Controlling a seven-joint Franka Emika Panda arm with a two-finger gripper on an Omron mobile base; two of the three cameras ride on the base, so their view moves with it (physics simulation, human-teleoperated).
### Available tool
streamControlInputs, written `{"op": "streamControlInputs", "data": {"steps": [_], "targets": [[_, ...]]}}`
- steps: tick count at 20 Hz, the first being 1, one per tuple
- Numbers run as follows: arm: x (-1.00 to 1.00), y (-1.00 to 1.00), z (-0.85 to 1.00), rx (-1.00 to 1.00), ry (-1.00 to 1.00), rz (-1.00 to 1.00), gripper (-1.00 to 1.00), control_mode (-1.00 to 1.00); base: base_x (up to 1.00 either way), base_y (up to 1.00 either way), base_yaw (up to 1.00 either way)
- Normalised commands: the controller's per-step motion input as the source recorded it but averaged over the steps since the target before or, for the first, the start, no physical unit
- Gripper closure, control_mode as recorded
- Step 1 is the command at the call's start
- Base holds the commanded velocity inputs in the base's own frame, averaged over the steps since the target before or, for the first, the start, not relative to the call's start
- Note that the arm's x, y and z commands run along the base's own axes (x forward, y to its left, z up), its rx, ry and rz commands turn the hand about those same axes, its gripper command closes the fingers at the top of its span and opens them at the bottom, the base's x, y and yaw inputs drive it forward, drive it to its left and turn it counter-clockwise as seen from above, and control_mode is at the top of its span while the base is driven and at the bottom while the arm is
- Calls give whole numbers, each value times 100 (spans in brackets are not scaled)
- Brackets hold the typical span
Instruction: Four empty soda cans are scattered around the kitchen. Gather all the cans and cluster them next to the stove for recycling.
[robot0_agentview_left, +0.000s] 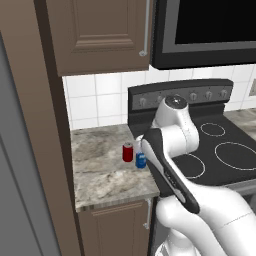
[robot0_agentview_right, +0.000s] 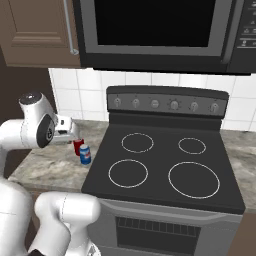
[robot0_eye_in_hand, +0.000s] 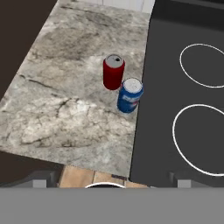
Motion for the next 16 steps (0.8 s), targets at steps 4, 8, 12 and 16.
{"op": "streamControlInputs", "data": {"steps": [4, 8, 12, 16], "targets": [[-71, 0, 28, 0, -2, 0, -100, -100, 0, 0, 0], [-74, 0, 27, 0, -6, 0, -100, -100, 0, 0, 0], [-71, -2, 20, 0, -5, 0, -100, -100, 0, 0, 0], [-66, -4, 22, 0, -5, 0, -100, -100, 0, 0, 0]]}}
